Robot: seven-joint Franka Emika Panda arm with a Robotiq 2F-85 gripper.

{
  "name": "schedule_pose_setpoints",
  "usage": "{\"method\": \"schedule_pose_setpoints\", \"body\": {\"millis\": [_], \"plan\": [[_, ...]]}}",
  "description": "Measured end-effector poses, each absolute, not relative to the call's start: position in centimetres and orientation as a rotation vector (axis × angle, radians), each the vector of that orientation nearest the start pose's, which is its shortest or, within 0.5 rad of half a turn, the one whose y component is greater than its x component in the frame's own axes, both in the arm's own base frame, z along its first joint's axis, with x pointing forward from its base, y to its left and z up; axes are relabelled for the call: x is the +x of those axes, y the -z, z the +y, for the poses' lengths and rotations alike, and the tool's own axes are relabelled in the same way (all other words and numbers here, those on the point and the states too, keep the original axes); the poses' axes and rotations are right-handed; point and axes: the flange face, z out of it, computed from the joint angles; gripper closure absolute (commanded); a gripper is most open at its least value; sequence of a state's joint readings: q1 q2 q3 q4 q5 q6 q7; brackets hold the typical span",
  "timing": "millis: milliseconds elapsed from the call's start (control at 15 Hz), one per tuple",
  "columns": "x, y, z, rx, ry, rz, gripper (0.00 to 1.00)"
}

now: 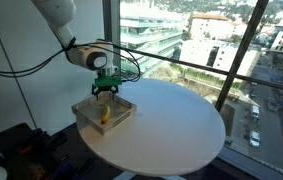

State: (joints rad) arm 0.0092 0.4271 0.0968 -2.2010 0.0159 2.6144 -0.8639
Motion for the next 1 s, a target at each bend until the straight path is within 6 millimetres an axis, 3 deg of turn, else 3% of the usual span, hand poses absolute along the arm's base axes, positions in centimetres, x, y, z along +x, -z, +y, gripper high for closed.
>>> {"method": "schedule_pose_setpoints", "body": {"millis": [333, 1000], "plan": [[54.9, -17.3, 5.9, -2.755, -0.026, -1.414, 0.00], [55.1, -17.1, 5.6, -2.760, -0.027, -1.401, 0.00]]}}
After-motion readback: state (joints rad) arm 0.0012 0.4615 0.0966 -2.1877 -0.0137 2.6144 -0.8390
